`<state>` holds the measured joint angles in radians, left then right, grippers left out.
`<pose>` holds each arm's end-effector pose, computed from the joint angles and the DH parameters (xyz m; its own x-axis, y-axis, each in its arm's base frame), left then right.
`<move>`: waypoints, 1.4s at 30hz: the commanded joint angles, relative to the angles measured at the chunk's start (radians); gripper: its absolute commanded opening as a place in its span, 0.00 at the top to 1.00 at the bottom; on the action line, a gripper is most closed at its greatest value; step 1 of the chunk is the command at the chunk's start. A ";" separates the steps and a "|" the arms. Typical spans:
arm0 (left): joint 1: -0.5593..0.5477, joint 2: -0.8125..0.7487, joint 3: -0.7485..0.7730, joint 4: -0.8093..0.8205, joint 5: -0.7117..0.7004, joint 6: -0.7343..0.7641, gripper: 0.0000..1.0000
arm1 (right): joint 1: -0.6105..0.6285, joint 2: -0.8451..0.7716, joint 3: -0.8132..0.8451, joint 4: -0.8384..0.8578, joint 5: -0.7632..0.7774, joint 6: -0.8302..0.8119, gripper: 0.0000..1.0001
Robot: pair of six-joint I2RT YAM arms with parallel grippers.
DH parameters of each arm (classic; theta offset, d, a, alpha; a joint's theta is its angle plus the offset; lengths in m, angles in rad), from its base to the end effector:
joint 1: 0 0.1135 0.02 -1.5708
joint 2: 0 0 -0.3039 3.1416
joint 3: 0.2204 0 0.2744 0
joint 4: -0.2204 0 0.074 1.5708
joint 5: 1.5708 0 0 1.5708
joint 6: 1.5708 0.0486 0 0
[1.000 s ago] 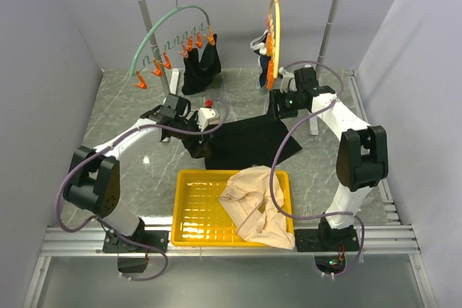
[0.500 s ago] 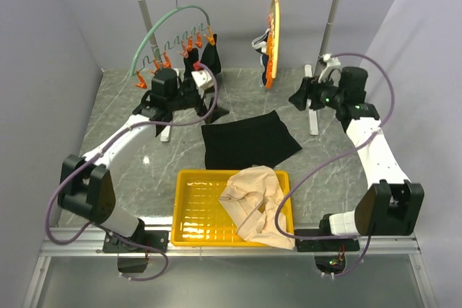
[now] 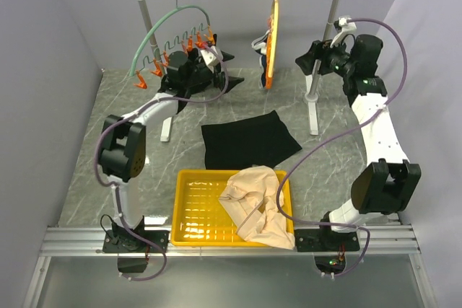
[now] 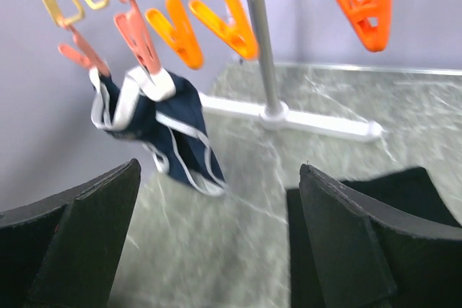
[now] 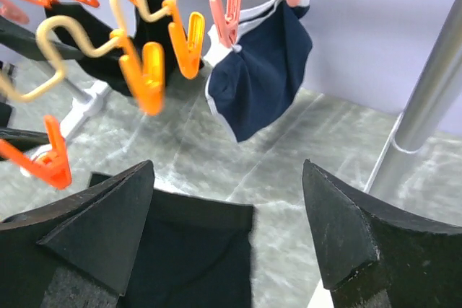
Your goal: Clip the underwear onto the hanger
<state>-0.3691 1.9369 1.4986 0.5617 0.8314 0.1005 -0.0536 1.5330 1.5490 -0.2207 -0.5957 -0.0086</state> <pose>0.4558 -0.2148 0.3511 0.2072 -0.0077 -0.9783 0.9108 0.3665 0.1901 0.3880 0.0065 0.4582 -0.1986 0.0035 -0.9801 -0.5060 0.8561 0.1056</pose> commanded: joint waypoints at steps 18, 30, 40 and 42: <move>-0.102 0.287 0.241 0.462 -0.199 -0.286 0.27 | 0.083 0.073 -0.115 0.465 0.008 0.257 0.13; -0.206 0.369 0.311 0.435 -0.495 -0.251 0.34 | 0.087 0.046 -0.179 0.558 0.105 0.262 0.14; -0.226 0.422 0.416 0.445 -0.563 -0.289 0.42 | 0.074 0.073 -0.179 0.613 0.059 0.306 0.15; -0.225 0.422 0.426 0.440 -0.568 -0.298 0.44 | 0.070 0.076 -0.176 0.615 0.050 0.311 0.15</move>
<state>-0.5861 2.3566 1.8675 0.9672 0.3019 -0.1749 0.0280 1.6184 1.3674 0.3222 -0.5262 0.2852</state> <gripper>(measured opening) 0.565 0.852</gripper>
